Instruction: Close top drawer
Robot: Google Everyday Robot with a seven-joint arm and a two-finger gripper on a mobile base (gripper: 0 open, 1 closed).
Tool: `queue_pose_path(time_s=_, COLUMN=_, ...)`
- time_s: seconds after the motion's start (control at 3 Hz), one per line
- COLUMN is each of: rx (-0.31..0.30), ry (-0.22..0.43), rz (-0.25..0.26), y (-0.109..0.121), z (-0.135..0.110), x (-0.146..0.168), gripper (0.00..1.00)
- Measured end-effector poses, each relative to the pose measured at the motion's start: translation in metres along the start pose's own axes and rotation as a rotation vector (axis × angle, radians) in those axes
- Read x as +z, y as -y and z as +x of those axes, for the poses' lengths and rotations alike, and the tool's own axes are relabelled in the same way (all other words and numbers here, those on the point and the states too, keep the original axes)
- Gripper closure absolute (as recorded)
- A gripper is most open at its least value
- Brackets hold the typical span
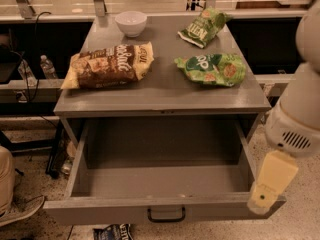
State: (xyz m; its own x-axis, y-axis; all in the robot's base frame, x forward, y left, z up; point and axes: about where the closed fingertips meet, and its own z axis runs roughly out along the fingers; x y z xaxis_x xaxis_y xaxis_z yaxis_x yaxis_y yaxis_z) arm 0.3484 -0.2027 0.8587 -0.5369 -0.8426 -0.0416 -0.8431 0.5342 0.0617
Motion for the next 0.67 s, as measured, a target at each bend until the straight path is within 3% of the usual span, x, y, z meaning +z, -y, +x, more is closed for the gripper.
queue_pose_path(time_s=0.33, rx=0.027, ry=-0.036, rz=-0.034, y=-0.0095, z=0.0103, x=0.0212, gripper=0.00)
queue_pose_path(time_s=0.67, rx=0.047, ry=-0.032, rz=-0.031, y=-0.0045, z=0.0110, x=0.0194, gripper=0.00)
